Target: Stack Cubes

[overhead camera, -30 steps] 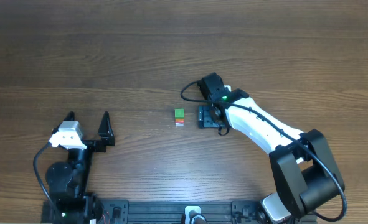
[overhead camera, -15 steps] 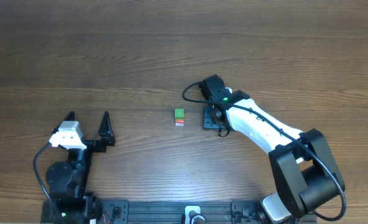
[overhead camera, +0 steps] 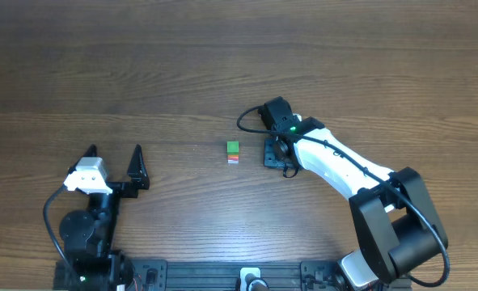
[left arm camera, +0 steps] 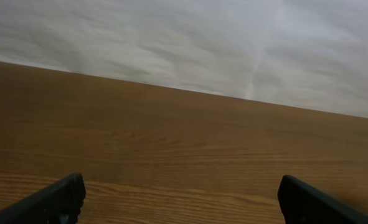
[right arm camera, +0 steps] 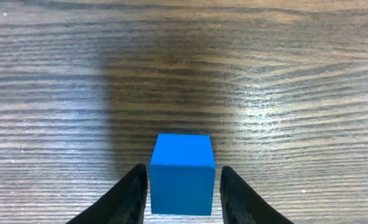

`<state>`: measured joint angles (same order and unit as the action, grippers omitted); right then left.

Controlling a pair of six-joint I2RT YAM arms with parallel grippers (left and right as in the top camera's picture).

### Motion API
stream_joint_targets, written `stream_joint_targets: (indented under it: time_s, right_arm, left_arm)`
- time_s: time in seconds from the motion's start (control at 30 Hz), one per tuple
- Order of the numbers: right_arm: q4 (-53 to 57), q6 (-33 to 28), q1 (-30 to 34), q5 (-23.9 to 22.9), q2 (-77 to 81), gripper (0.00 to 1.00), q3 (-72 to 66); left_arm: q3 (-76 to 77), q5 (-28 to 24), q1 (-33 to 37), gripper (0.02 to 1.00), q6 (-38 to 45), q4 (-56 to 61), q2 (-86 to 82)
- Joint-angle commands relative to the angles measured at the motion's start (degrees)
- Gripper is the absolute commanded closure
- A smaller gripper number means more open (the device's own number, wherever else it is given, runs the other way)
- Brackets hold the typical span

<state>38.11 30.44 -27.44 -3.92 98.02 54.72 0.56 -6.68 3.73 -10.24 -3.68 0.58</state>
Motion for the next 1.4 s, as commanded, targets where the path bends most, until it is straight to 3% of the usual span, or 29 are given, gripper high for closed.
stream_joint_targets:
  time_s: [0.03, 0.73, 0.93, 1.13, 1.23, 1.4]
  right_arm:
    - [-0.48, 0.39, 0.42, 0.02, 0.57, 0.654, -0.63]
    - [-1.62, 0.37, 0.42, 0.04, 0.28, 0.844, -0.33]
    - [3.65, 0.35, -0.13, -0.52, -3.91, 0.915, 3.08]
    - [13.03, 0.90, -4.68, -4.39, -8.94, 0.930, 11.52]
    - [19.43, 4.74, -8.17, -6.93, -8.94, 0.989, 17.35]
    - [24.00, 7.37, -13.92, -8.22, -8.13, 0.991, 24.30]
  left_arm:
    - [-0.24, -0.35, 0.31, 0.018, 0.85, -0.13, -0.42]
    - [-0.22, -0.35, 0.31, 0.020, 0.85, -0.13, -0.42]
    - [-0.24, -0.35, 0.31, 0.018, 0.85, -0.13, -0.42]
    - [-0.22, -0.35, 0.31, 0.018, 0.85, -0.13, -0.42]
    - [-0.24, -0.35, 0.31, 0.018, 0.85, -0.13, -0.42]
    - [-0.24, -0.35, 0.31, 0.018, 0.85, -0.13, -0.42]
